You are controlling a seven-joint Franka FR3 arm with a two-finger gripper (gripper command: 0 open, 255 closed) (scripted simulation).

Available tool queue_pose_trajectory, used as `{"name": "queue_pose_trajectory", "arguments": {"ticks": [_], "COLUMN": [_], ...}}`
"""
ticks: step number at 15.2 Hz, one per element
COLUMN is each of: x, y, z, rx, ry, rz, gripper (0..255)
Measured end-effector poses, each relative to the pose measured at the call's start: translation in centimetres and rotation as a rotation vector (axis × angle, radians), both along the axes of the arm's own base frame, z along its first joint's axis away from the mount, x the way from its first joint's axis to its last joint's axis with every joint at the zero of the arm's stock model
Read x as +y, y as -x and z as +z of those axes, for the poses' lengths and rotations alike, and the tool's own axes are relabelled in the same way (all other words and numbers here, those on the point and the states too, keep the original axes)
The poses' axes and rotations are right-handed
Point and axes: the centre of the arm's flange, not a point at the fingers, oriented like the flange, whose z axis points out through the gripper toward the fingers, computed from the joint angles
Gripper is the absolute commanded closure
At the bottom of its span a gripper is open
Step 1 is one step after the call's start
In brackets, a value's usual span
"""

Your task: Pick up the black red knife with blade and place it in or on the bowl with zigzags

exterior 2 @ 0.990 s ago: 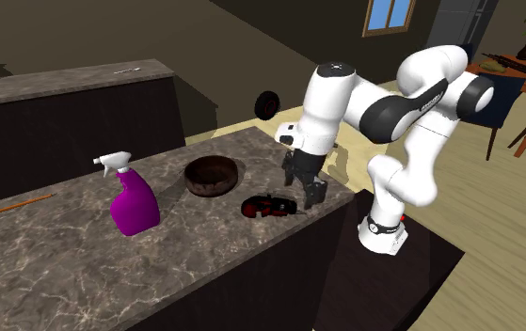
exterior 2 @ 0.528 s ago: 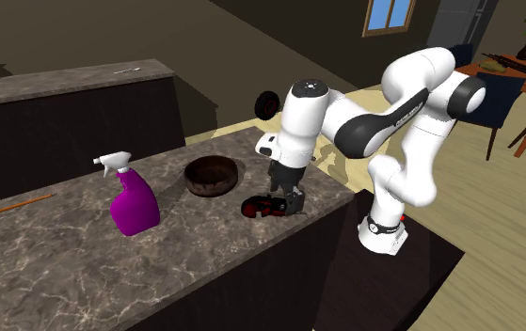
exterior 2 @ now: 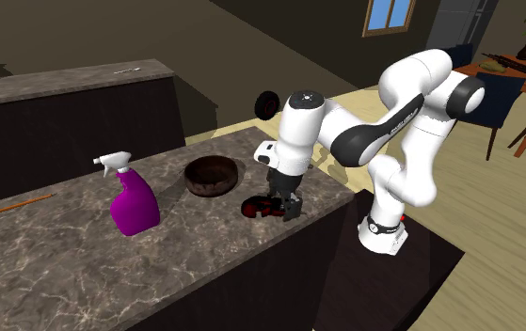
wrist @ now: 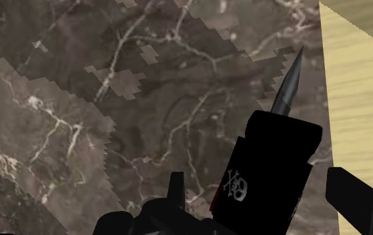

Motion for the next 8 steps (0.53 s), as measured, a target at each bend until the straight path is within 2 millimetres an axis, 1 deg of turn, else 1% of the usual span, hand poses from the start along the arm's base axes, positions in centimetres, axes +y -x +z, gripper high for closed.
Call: {"name": "queue_pose_trajectory", "arguments": {"ticks": [2,3,8], "x": [0.0,0.0,-0.01], "y": [0.0,0.0,0.01], "z": [-0.01,-0.01,0.03], "rx": [0.0,0.0,-0.001], "ry": [0.0,0.0,0.0], "rz": [0.0,0.0,0.0], "gripper": [0,255,255]}}
